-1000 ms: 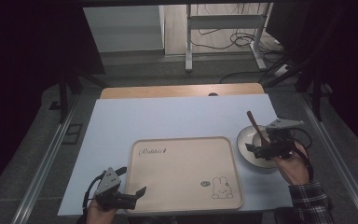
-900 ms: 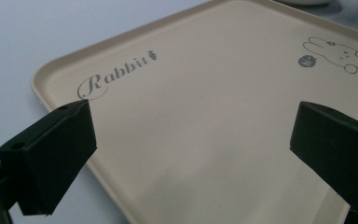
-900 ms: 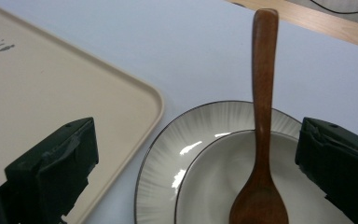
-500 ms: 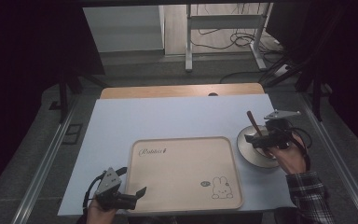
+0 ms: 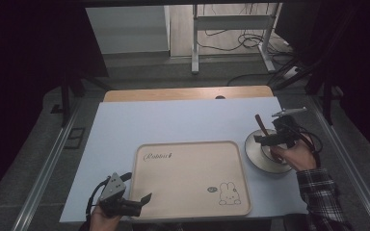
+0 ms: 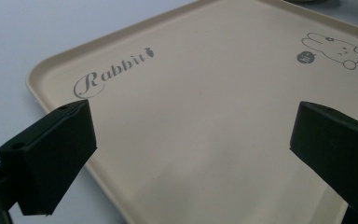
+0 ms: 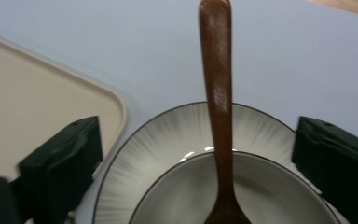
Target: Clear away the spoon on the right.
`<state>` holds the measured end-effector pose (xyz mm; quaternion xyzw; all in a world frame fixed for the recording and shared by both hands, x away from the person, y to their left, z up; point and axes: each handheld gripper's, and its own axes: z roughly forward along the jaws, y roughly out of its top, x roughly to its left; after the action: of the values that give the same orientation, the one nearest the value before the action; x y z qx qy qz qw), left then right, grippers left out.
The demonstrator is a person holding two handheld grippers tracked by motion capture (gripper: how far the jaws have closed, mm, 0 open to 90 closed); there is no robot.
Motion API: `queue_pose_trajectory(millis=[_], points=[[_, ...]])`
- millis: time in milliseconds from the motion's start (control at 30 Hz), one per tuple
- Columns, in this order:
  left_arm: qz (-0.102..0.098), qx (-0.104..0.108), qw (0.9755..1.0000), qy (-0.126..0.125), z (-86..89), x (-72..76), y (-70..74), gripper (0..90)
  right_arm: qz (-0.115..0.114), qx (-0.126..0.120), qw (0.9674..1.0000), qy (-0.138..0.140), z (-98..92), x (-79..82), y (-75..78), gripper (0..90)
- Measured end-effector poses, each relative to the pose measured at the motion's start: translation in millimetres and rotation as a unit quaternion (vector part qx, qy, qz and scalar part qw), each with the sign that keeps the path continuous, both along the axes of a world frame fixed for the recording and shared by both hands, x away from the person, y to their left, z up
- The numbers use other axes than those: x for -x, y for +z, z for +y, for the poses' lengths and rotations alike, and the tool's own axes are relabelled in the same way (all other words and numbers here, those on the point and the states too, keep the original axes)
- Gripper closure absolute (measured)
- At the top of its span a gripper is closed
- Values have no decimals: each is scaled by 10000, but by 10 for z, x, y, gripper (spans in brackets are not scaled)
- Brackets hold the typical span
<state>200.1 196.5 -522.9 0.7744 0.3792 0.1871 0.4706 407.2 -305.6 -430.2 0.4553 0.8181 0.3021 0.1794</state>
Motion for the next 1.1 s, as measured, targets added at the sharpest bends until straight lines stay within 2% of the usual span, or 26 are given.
queue_pose_trajectory(millis=[167,300,433,467,533,600,700,733,767,800,1100], points=[[5,-9,10000,-6,-1,-1,-1,0,95,62,9999,-11,-14,-58,-24,214],[5,-8,10000,-7,-1,-1,-1,0,121,99,9999,-66,-22,-98,-31,287],[6,-10,10000,-10,-1,-1,-2,0,239,115,9995,-154,-46,-171,-39,404],[8,-12,10000,-12,-1,-2,-2,0,314,75,9994,-117,-55,-195,-43,467],[9,-15,10000,-14,-2,-2,-2,0,333,71,9994,-97,-59,-204,-44,489],[18,-15,10000,-18,-4,-1,-3,0,380,75,9992,-31,-60,-231,-46,598],[17,-21,10000,-19,-5,-1,-3,0,362,202,9991,6,-52,-239,-46,647],[12,-26,10000,-20,-5,0,-2,0,301,286,9991,-6,-49,-240,-43,712],[12,-26,10000,-20,-5,0,-2,0,301,286,9991,-6,-49,-240,-43,712],[11,-26,10000,-19,-6,1,-2,0,251,268,9993,44,-52,-231,-30,779],[2,-23,10000,-10,-6,3,-1,0,297,392,9988,86,-28,-211,58,791]])
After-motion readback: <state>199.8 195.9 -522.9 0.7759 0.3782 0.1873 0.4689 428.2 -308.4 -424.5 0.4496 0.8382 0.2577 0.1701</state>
